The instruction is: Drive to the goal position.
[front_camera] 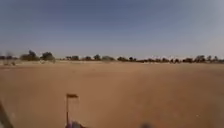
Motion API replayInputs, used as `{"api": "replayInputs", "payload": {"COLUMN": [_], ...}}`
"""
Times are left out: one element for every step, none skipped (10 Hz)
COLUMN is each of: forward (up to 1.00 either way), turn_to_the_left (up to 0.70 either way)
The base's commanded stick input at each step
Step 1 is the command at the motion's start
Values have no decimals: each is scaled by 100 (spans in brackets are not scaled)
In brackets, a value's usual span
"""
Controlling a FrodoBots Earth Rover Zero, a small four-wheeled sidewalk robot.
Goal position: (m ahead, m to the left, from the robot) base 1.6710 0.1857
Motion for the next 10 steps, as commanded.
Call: {"api": "replayInputs", "payload": {"forward": [50,50,50,50,50,50,50,50,50,50], "turn_to_the_left": [0,0,0,0,0,0,0,0,0,0]}}
